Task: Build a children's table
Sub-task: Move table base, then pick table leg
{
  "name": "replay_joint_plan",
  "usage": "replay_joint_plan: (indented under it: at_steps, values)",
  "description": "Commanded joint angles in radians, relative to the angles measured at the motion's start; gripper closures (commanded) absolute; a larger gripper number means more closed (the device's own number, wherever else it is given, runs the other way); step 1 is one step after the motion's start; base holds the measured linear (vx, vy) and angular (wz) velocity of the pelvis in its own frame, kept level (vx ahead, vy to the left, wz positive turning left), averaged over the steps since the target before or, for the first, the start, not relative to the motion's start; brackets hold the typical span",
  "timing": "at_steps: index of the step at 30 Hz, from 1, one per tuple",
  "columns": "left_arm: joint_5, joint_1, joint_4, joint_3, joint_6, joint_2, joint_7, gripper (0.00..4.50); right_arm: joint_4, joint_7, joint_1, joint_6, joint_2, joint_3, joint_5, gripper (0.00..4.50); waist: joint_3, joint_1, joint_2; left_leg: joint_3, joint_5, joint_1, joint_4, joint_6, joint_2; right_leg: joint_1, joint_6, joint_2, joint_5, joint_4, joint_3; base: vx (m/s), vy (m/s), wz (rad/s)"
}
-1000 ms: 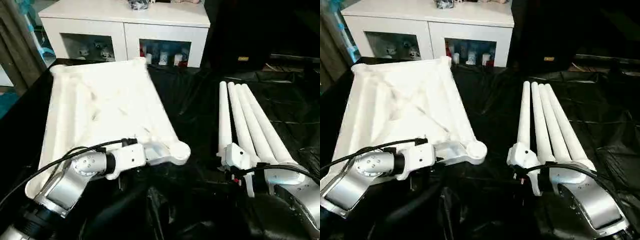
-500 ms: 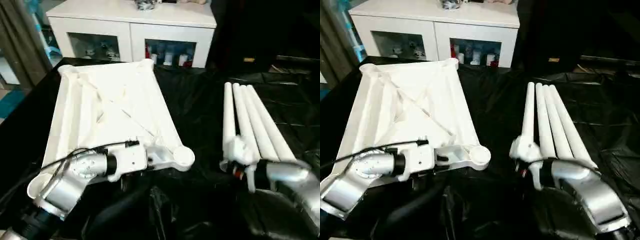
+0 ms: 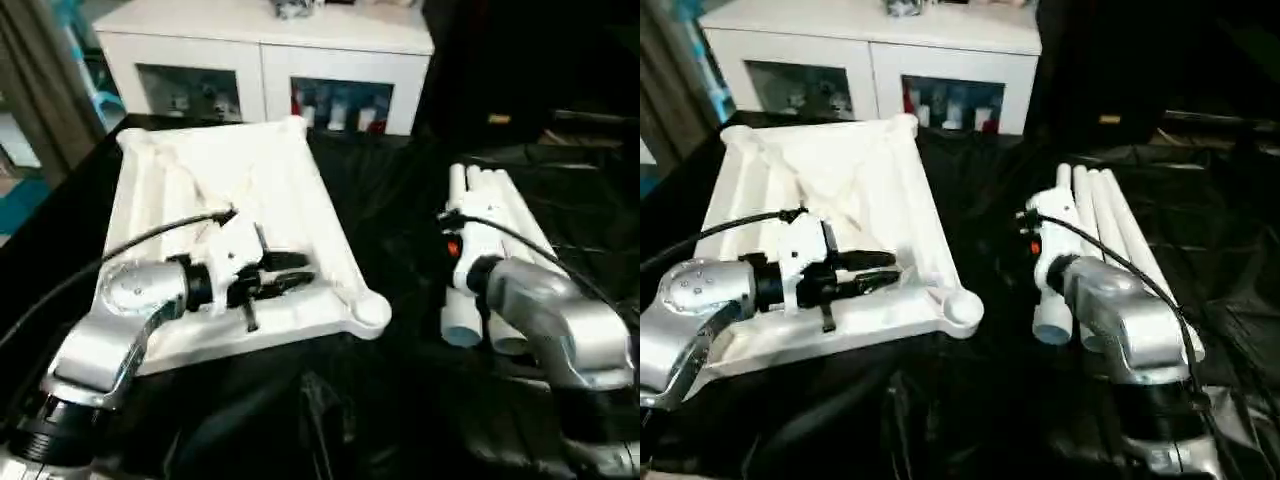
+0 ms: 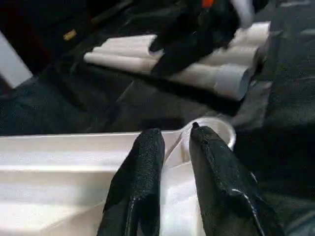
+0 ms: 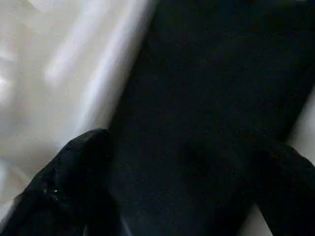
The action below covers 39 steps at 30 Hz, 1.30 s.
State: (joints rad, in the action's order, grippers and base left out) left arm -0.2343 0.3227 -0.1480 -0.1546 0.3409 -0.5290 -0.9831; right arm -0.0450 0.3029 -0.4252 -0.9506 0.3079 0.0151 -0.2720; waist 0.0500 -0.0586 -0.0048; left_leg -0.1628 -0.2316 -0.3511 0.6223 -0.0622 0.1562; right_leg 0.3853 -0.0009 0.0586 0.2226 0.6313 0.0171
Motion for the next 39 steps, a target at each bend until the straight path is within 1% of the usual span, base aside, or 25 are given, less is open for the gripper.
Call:
replay_joint_plan:
  at_steps: [1, 2, 3, 4, 5, 6, 7, 8, 9, 11, 15, 17, 20, 21, 23, 27, 30, 31, 32, 33, 35, 37, 39]
  values:
    - [-0.021, 0.013, -0.036, -0.018, 0.046, -0.016, -0.032, 3.36, 0.023, -0.082, -0.036, -0.135, -0.041, 0.074, -0.026, 0.11, -0.056, 0.001, -0.002, 0.015, -0.002, 0.002, -0.085, -0.011, 0.050, -0.048, -0.246, 0.067, -0.056, -0.053, -0.041, 0.000, 0.000, 0.00]
    - [-0.026, 0.013, -0.042, -0.022, 0.057, -0.019, -0.038, 3.36, 0.025, -0.098, -0.044, -0.160, -0.048, 0.083, -0.024, 0.11, -0.056, 0.000, 0.001, 0.014, -0.002, 0.004, -0.085, -0.012, 0.051, -0.046, -0.244, 0.068, -0.053, -0.052, -0.043, 0.000, 0.000, 0.00]
    - [-0.031, 0.011, -0.050, -0.029, 0.065, -0.024, -0.047, 3.36, 0.032, -0.121, -0.051, -0.178, -0.057, 0.098, -0.018, 0.11, -0.056, 0.000, -0.001, 0.015, 0.000, 0.003, -0.086, -0.016, 0.052, -0.048, -0.238, 0.068, -0.047, -0.053, -0.042, 0.000, 0.000, 0.00]
    - [-0.036, 0.011, -0.058, -0.034, 0.073, -0.029, -0.051, 3.36, 0.038, -0.147, -0.059, -0.191, -0.069, 0.113, -0.008, 0.11, -0.056, 0.001, 0.001, 0.014, 0.002, 0.004, -0.086, -0.023, 0.052, -0.046, -0.234, 0.068, -0.043, -0.053, -0.041, 0.000, 0.000, 0.00]
    - [-0.036, 0.011, -0.058, -0.034, 0.073, -0.029, -0.051, 3.36, 0.038, -0.147, -0.059, -0.191, -0.069, 0.113, -0.008, 0.11, -0.056, 0.001, 0.002, 0.013, 0.004, 0.005, -0.086, -0.026, 0.052, -0.046, -0.232, 0.068, -0.045, -0.052, -0.042, 0.000, 0.000, 0.00]
    - [-0.045, 0.010, -0.073, -0.045, 0.092, -0.034, -0.056, 3.36, 0.058, -0.186, -0.074, -0.199, -0.086, 0.142, 0.008, 0.11, -0.055, 0.000, 0.001, 0.011, -0.002, 0.005, -0.087, -0.030, 0.052, -0.044, -0.228, 0.067, -0.048, -0.053, -0.043, 0.000, 0.000, 0.00]
    - [-0.047, 0.010, -0.079, -0.049, 0.098, -0.034, -0.057, 3.36, 0.064, -0.197, -0.080, -0.201, -0.091, 0.151, 0.014, 0.11, -0.055, 0.000, 0.003, 0.012, -0.011, 0.005, -0.088, -0.035, 0.051, -0.044, -0.227, 0.067, -0.035, -0.054, -0.042, 0.000, 0.000, 0.00]
    - [-0.048, 0.010, -0.082, -0.051, 0.101, -0.034, -0.058, 3.36, 0.067, -0.201, -0.082, -0.202, -0.093, 0.156, 0.017, 0.11, -0.054, 0.000, 0.002, 0.011, -0.022, 0.005, -0.089, -0.042, 0.052, -0.044, -0.224, 0.067, -0.023, -0.055, -0.043, 0.000, 0.000, 0.00]
    - [-0.048, 0.013, -0.085, -0.058, 0.108, -0.030, -0.057, 3.36, 0.076, -0.207, -0.093, -0.226, -0.093, 0.165, 0.022, 0.11, -0.055, 0.000, 0.002, 0.011, -0.020, 0.005, -0.089, -0.045, 0.052, -0.045, -0.222, 0.065, -0.028, -0.054, -0.043, 0.000, 0.000, 0.00]
    - [-0.047, 0.015, -0.086, -0.061, 0.110, -0.028, -0.059, 3.36, 0.079, -0.209, -0.095, -0.230, -0.092, 0.165, 0.026, 0.11, -0.054, 0.000, 0.003, 0.011, -0.018, 0.004, -0.089, -0.045, 0.052, -0.046, -0.219, 0.065, -0.036, -0.054, -0.042, 0.000, 0.000, 0.00]
    - [-0.048, 0.017, -0.100, -0.075, 0.127, -0.031, -0.066, 3.36, 0.084, -0.248, -0.111, -0.280, -0.105, 0.185, 0.029, 0.11, -0.055, -0.001, 0.003, 0.011, -0.010, 0.005, -0.089, -0.049, 0.051, -0.046, -0.211, 0.065, -0.043, -0.054, -0.043, 0.000, 0.000, 0.00]
    - [-0.049, 0.017, -0.104, -0.080, 0.132, -0.034, -0.067, 3.36, 0.096, -0.252, -0.115, -0.291, -0.104, 0.191, 0.027, 0.11, -0.055, 0.000, 0.002, 0.011, -0.012, 0.005, -0.090, -0.051, 0.050, -0.046, -0.211, 0.064, -0.042, -0.054, -0.043, 0.000, 0.000, 0.00]
    - [-0.050, 0.013, -0.116, -0.095, 0.139, -0.042, -0.068, 3.36, 0.124, -0.267, -0.125, -0.325, -0.103, 0.205, 0.037, 0.11, -0.054, 0.000, 0.000, 0.011, -0.012, 0.005, -0.090, -0.053, 0.050, -0.046, -0.209, 0.064, -0.033, -0.054, -0.042, 0.000, 0.000, 0.00]
    - [-0.051, 0.012, -0.118, -0.096, 0.141, -0.042, -0.068, 3.36, 0.128, -0.267, -0.127, -0.332, -0.102, 0.205, 0.038, 0.11, -0.054, -0.001, -0.002, 0.010, -0.009, 0.004, -0.090, -0.052, 0.051, -0.047, -0.208, 0.065, -0.034, -0.054, -0.043, 0.000, 0.000, 0.00]
    - [-0.051, 0.012, -0.120, -0.097, 0.143, -0.041, -0.069, 3.36, 0.131, -0.267, -0.128, -0.336, -0.101, 0.206, 0.039, 0.11, -0.055, -0.001, -0.003, 0.010, -0.001, 0.003, -0.089, -0.049, 0.050, -0.048, -0.206, 0.065, -0.042, -0.054, -0.043, 0.000, 0.000, 0.00]
    - [-0.050, 0.006, -0.131, -0.106, 0.149, -0.043, -0.071, 3.36, 0.149, -0.268, -0.142, -0.358, -0.109, 0.238, 0.029, 0.11, -0.054, -0.001, -0.005, 0.009, 0.000, 0.003, -0.089, -0.047, 0.050, -0.047, -0.207, 0.065, -0.034, -0.054, -0.043, 0.000, 0.000, 0.00]
    - [-0.053, 0.006, -0.136, -0.109, 0.150, -0.046, -0.068, 3.36, 0.153, -0.260, -0.148, -0.379, -0.106, 0.243, 0.021, 0.11, -0.055, -0.001, -0.004, 0.009, 0.007, 0.003, -0.088, -0.043, 0.050, -0.048, -0.209, 0.065, -0.043, -0.053, -0.043, 0.000, 0.000, 0.00]
    - [-0.053, 0.006, -0.137, -0.110, 0.150, -0.045, -0.067, 3.36, 0.156, -0.254, -0.149, -0.394, -0.103, 0.242, 0.018, 0.11, -0.055, -0.001, -0.006, 0.009, 0.009, 0.004, -0.088, -0.040, 0.051, -0.048, -0.209, 0.065, -0.047, -0.053, -0.043, 0.000, 0.000, 0.00]
    - [-0.053, 0.006, -0.139, -0.111, 0.150, -0.045, -0.067, 3.36, 0.158, -0.251, -0.149, -0.402, -0.101, 0.241, 0.018, 0.11, -0.055, -0.002, -0.005, 0.009, 0.012, 0.003, -0.088, -0.039, 0.050, -0.048, -0.210, 0.064, -0.049, -0.053, -0.043, 0.000, 0.000, 0.00]
    - [-0.053, 0.005, -0.142, -0.112, 0.152, -0.045, -0.067, 3.36, 0.161, -0.245, -0.146, -0.413, -0.095, 0.234, 0.019, 0.11, -0.055, -0.002, -0.007, 0.008, 0.015, 0.004, -0.087, -0.037, 0.050, -0.048, -0.212, 0.065, -0.053, -0.053, -0.043, 0.000, 0.000, 0.00]
    - [-0.053, 0.004, -0.143, -0.112, 0.152, -0.044, -0.067, 3.36, 0.161, -0.244, -0.145, -0.415, -0.094, 0.232, 0.020, 0.11, -0.055, -0.003, -0.005, 0.009, 0.016, 0.003, -0.088, -0.038, 0.051, -0.048, -0.213, 0.066, -0.047, -0.053, -0.042, 0.000, 0.000, 0.00]
    - [-0.054, 0.004, -0.145, -0.113, 0.154, -0.045, -0.067, 3.36, 0.162, -0.239, -0.141, -0.429, -0.090, 0.226, 0.019, 0.11, -0.054, -0.002, -0.007, 0.008, 0.009, 0.003, -0.088, -0.040, 0.051, -0.048, -0.212, 0.066, -0.035, -0.054, -0.043, 0.000, 0.000, 0.00]
    - [-0.056, 0.004, -0.148, -0.116, 0.160, -0.046, -0.068, 3.36, 0.164, -0.234, -0.137, -0.440, -0.088, 0.223, 0.018, 0.36, -0.054, -0.002, -0.006, 0.008, 0.009, 0.004, -0.088, -0.041, 0.051, -0.047, -0.212, 0.066, -0.032, -0.054, -0.043, 0.000, 0.000, 0.00]
